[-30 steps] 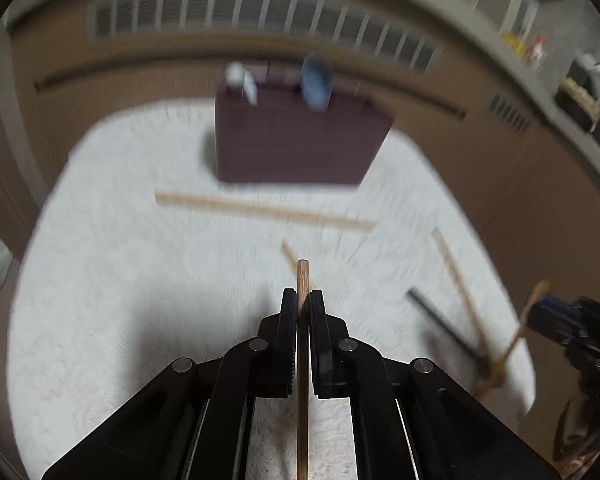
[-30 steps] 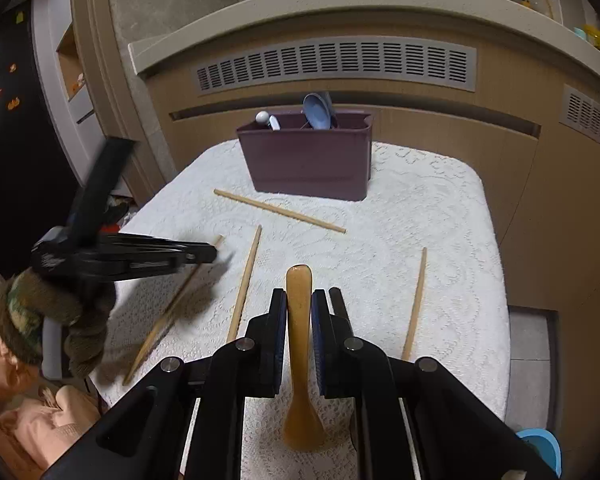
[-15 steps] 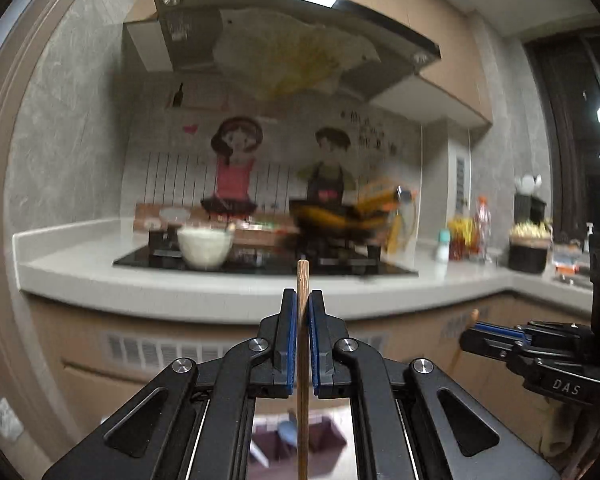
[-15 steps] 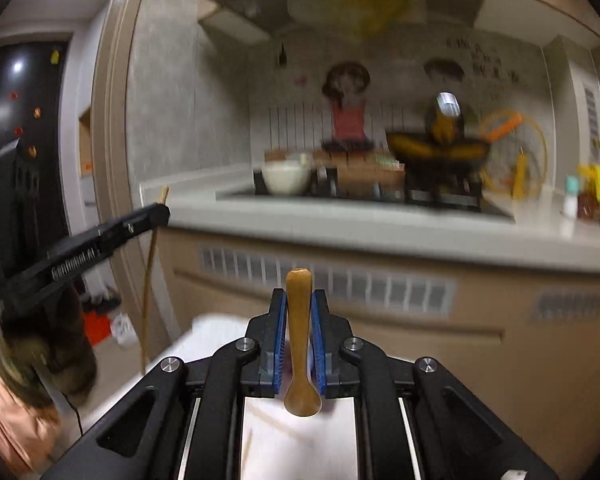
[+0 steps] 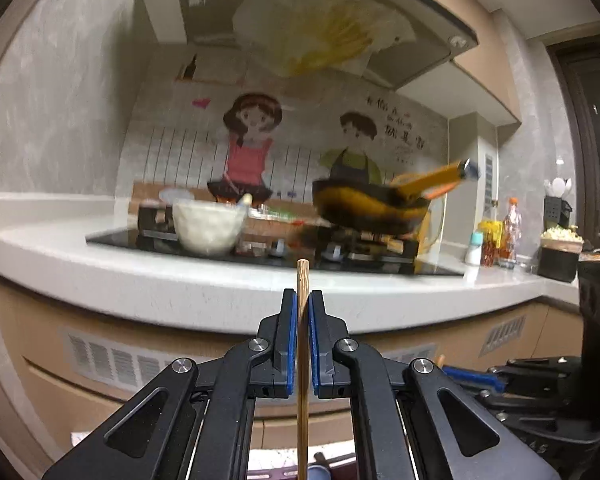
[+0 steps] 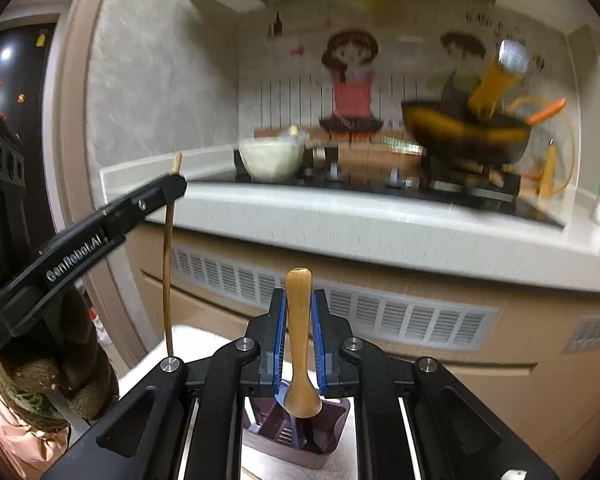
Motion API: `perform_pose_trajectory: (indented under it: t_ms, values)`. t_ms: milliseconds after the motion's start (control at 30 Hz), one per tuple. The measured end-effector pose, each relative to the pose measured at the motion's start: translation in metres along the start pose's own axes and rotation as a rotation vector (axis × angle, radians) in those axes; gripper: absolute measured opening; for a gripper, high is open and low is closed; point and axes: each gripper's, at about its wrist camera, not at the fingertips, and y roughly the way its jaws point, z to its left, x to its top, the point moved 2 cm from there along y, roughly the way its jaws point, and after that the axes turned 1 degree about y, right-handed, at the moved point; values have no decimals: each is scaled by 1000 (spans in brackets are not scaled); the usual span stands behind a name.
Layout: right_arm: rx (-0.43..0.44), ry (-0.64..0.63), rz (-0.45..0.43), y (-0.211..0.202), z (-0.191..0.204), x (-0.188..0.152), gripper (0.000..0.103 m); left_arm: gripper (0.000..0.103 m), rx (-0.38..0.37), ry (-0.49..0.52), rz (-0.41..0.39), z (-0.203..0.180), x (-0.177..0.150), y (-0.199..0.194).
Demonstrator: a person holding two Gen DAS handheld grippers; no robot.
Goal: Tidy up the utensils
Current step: 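Carry the chopstick and wooden spoon over the caddy and open both grippers, then move both grippers back over the table toward the remaining utensils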
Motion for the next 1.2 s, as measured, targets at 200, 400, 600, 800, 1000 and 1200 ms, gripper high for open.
perform_pose_trajectory:
  t_ms: [200, 400, 600, 800, 1000, 1200]
  values:
    - [-17, -8, 113, 65, -4, -41, 12, 6, 14, -54, 104, 21, -59, 44]
    - [3, 12, 227, 108, -5, -79, 12, 6, 49, -101, 221, 39, -114, 73]
    - [18, -2, 324, 128, 1, -114, 12, 8, 67, -100, 373, 41, -162, 85]
    - [-2, -31, 340, 119, 5, -132, 37, 27, 84, -89, 397, 33, -162, 71]
    - [-36, -42, 289, 87, 7, -127, 49, 47, 89, -66, 383, 24, -146, 44]
    - [-76, -66, 248, 42, 15, -131, 70, 64, 92, -40, 381, 28, -141, 6]
